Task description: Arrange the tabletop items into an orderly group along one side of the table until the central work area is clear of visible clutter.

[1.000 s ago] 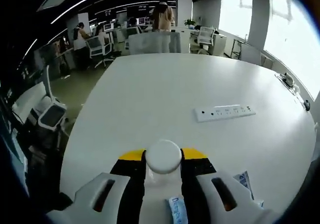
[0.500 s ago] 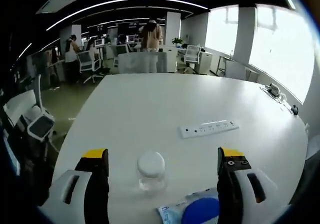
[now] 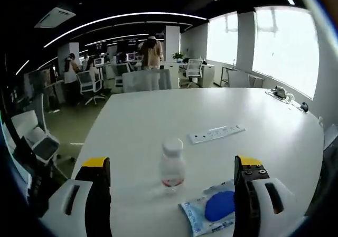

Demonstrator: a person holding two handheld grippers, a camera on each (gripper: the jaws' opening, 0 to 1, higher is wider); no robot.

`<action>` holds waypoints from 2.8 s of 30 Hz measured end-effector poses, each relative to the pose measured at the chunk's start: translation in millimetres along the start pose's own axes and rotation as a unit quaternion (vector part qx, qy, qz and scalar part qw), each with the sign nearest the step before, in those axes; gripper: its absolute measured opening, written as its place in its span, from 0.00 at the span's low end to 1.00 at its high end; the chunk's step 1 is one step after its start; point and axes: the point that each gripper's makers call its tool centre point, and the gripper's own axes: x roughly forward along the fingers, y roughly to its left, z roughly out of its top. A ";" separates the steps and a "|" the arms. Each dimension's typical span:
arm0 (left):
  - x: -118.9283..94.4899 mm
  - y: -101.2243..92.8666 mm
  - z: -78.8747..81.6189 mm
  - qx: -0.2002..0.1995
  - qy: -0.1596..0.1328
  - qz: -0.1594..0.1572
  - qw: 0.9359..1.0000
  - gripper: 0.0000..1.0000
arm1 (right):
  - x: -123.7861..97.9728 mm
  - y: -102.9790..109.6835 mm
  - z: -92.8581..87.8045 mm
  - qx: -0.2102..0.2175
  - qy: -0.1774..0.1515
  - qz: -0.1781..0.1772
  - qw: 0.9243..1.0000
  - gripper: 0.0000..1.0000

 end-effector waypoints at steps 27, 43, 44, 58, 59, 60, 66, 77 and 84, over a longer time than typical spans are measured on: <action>-151.9 -32.3 -111.9 0.073 -0.037 -0.078 0.994 1.00 | 2.4 5.2 -4.8 -0.010 0.005 0.008 1.000 0.30; -225.8 -53.9 -177.7 0.108 -0.063 -0.081 0.989 0.99 | 5.2 14.5 -9.3 -0.037 0.034 0.002 0.999 0.30; -226.6 -52.5 -184.7 0.106 -0.060 -0.077 0.990 0.97 | 4.9 15.6 -9.4 -0.038 0.034 0.002 0.999 0.30; -223.7 -50.6 -189.8 0.111 -0.054 -0.066 0.990 0.93 | 12.6 28.0 -7.2 -0.050 0.007 -0.006 0.999 0.31; -224.6 -51.9 -188.4 0.111 -0.059 -0.069 0.990 0.93 | 12.0 30.5 -6.5 -0.052 0.003 -0.006 0.999 0.31; -225.2 -52.6 -188.0 0.111 -0.060 -0.069 0.990 0.93 | 11.4 32.3 -4.9 -0.051 -0.002 -0.006 0.999 0.31; -223.2 -51.4 -192.0 0.103 -0.050 -0.070 0.991 0.92 | 17.2 40.2 2.9 -0.034 -0.036 -0.010 0.999 0.31; -224.2 -56.0 -192.3 0.116 -0.049 -0.081 0.989 0.92 | 43.1 65.7 46.7 -0.068 -0.069 0.014 0.995 0.31; -222.3 -50.8 -192.7 0.115 -0.047 -0.066 0.990 0.93 | 81.6 72.6 58.3 -0.109 0.020 0.063 0.992 0.29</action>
